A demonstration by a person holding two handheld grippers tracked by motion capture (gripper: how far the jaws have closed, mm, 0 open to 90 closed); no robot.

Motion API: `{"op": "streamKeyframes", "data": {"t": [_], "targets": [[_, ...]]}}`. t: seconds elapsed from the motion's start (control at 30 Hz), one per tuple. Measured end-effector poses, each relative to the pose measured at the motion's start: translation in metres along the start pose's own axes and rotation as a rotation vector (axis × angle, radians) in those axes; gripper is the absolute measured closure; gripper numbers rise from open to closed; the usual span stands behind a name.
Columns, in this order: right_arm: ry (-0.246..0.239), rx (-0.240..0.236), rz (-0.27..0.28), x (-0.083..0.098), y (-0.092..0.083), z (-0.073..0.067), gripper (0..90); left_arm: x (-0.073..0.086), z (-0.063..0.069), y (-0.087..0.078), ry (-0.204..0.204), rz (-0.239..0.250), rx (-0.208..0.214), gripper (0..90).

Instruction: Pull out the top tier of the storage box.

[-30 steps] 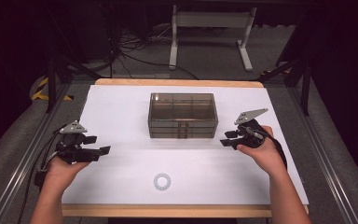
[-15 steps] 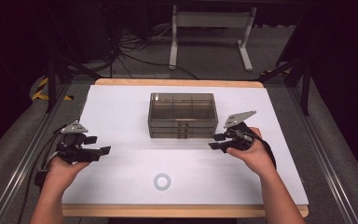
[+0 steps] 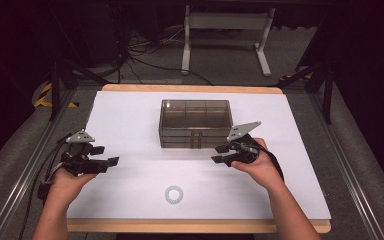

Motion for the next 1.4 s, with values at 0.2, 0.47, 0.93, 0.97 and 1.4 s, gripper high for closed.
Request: {"op": "streamKeyframes", "data": {"t": [0.2, 0.47, 0.93, 0.97, 1.4], "targets": [[-0.029, -0.011, 0.019, 0.001, 0.005, -0.002, 59.7, 0.0, -0.001, -0.001, 0.0, 0.008, 0.002, 29.2], [-0.152, 0.005, 0.077, 0.002, 0.007, -0.007, 60.6, 0.0, -0.002, -0.002, -0.005, 0.01, -0.004, 29.2], [-0.364, 0.097, 0.204, 0.007, 0.004, -0.016, 63.1, -0.002, -0.003, -0.002, -0.002, 0.012, 0.0, 29.2], [-0.387, 0.107, 0.212, 0.007, 0.004, -0.017, 63.4, -0.002, -0.003, -0.002, -0.005, 0.017, -0.001, 29.2], [-0.459, 0.222, 0.237, 0.01, 0.005, -0.023, 66.6, -0.004, -0.006, -0.005, -0.036, 0.045, 0.022, 29.5]]}}
Point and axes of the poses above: each handheld gripper's, and its own axes: y roughly forward along the jaws, x roughly out of its underside, z roughly to its right, the point moved 6 cm from there along y, roughly forward along the jaws, and after that the axes turned 8 degrees about z, right-handed, at the moved point
